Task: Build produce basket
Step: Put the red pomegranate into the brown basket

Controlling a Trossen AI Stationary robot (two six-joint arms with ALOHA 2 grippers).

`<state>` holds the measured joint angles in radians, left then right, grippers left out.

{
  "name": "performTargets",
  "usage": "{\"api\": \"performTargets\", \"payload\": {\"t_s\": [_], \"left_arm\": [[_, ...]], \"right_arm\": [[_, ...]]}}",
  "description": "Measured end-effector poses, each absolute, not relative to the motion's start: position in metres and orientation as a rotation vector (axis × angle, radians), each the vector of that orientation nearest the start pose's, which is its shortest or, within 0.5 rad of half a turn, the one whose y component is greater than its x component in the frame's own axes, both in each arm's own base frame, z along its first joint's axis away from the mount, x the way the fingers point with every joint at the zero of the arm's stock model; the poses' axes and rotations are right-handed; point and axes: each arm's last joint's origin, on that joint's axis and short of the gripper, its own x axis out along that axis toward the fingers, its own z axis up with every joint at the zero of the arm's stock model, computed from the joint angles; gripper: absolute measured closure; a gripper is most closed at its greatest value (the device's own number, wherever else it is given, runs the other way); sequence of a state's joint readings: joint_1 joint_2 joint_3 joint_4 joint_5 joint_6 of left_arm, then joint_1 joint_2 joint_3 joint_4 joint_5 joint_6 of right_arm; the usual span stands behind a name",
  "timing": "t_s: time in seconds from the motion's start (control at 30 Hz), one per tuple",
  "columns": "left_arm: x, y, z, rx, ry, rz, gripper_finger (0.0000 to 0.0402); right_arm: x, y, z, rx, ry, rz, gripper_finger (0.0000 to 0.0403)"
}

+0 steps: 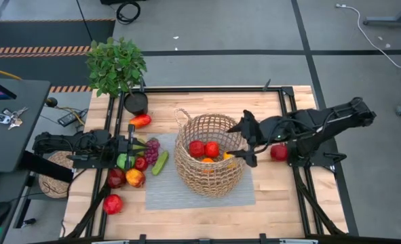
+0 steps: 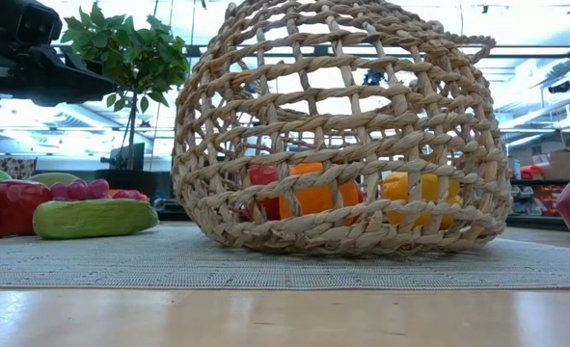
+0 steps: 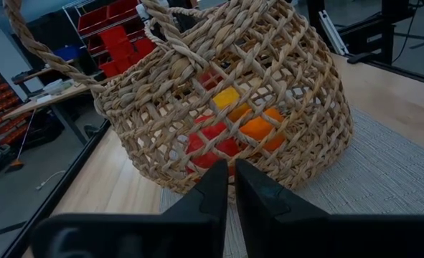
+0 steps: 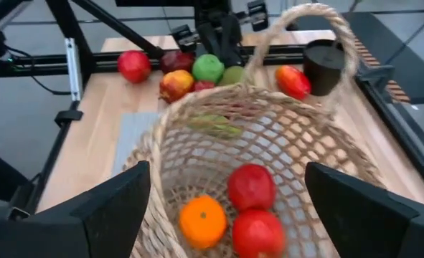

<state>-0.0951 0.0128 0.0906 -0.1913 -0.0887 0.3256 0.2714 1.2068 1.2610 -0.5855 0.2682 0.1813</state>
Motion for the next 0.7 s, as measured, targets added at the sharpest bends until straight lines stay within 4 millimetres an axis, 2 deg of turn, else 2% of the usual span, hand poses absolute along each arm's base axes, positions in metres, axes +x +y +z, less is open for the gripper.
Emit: {"api": "performTargets", "payload": {"t_s": [0.2,0.4,0.7], "left_arm": [[0.091,-0.006,0.175,0.336,0.111,-0.025,0.0372],[0.091,-0.006,0.175,0.335,0.109,-0.024,0.0366],[0.091,-0.006,0.175,0.335,0.11,-0.025,0.0374]], "right_arm": [[0.253,0.062,0.372,0.043,0.49,-0.033,0.0029],[0.255,0.064,0.372,0.046,0.486,-0.008,0.0029],[0.258,0.052,0.379,-0.078,0.426,0.006,0.0029]]}}
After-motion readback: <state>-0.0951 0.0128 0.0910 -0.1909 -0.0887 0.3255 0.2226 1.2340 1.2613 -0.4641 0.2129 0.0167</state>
